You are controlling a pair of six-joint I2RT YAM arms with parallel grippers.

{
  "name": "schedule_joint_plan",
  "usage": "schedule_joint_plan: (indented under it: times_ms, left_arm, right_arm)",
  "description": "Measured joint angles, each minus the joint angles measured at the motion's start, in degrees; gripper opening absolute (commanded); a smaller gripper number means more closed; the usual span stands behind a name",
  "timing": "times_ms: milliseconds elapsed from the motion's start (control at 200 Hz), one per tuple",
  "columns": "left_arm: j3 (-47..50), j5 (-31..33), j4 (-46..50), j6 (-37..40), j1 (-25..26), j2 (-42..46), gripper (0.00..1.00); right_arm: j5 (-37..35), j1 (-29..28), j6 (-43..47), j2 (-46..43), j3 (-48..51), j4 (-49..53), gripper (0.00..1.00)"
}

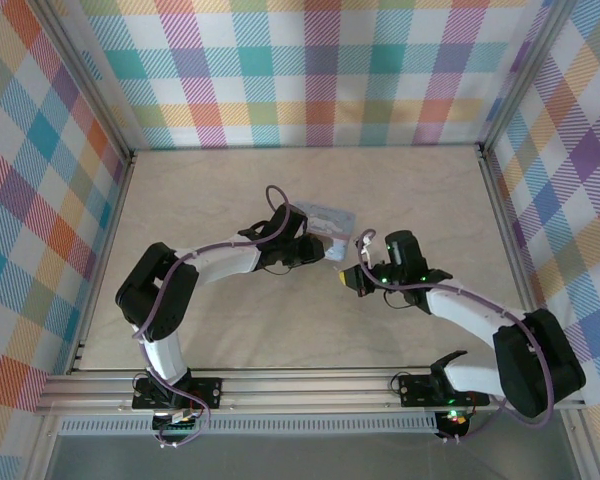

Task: Unlock the padlock with the key

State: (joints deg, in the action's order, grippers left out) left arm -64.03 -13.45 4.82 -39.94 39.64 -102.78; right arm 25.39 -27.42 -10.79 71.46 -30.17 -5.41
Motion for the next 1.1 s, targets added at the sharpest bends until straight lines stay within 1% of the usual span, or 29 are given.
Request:
schedule_joint_plan:
  times_ms: [245,610,810,1100]
  left_arm:
    - [-0.11,0.0,1.18,-2.19,0.22,0.07,0.08]
    - [-0.55,-0.04,1.25,-4.24,0.46,0.57,0.08]
    - [-0.7,-0.11,1.27,-4.92,0.46,0.57,0.08]
    - [-0.74,-0.22,1.27,-5.51,0.46,0.66,0.08]
  right_arm:
    - [-1.55,-1.84,0.39,5.09,0.59,-6.73,0.02]
    - [-2.45,-2.14,0.33,11.45,1.38,-15.1,0.02]
    - [-2.45,-2.29,0.33,14.08,1.42,-18.64,0.02]
    - [-2.91,-2.29,0.59,15.85,1.42,-20.52,0.02]
